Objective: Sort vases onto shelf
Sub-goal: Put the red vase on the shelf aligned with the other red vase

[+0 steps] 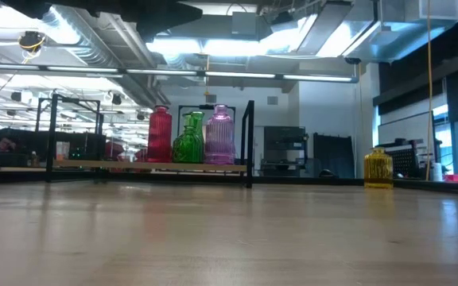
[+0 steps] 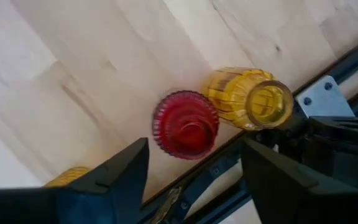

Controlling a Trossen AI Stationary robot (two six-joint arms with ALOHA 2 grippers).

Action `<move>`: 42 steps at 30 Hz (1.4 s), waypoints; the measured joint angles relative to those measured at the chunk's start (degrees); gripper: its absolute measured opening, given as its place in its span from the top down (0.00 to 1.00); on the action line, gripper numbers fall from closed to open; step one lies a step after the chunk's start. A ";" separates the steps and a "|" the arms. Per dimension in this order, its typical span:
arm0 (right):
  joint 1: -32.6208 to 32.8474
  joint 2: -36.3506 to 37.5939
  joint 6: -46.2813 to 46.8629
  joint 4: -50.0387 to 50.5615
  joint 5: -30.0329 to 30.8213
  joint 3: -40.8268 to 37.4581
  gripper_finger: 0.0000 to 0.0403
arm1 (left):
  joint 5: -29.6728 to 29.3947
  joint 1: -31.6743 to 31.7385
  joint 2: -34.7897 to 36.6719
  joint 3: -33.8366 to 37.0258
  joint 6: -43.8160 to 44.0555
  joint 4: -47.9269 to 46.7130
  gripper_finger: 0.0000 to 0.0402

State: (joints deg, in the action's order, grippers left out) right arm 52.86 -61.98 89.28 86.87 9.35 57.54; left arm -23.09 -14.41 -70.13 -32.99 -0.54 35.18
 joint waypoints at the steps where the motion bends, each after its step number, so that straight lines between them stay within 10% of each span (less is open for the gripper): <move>1: -0.01 0.00 0.54 -0.04 -0.47 -0.69 0.37 | 0.00 0.00 0.00 0.00 0.00 -0.01 0.48; 18: -0.02 0.00 -1.67 -7.72 0.66 -9.35 0.45 | 0.00 0.04 0.00 0.02 0.07 -0.02 0.48; 32: 0.00 0.11 -6.62 -12.19 1.22 -11.19 0.77 | -0.40 0.04 0.00 0.02 -0.05 -0.02 0.48; 42: 0.00 0.00 -8.47 -14.90 3.27 -11.37 0.73 | -0.42 0.04 0.00 0.02 -0.07 -0.04 0.48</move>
State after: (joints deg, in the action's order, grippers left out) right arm 52.86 -61.98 80.80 71.97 12.61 46.17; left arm -23.51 -14.38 -70.13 -32.97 -0.60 35.14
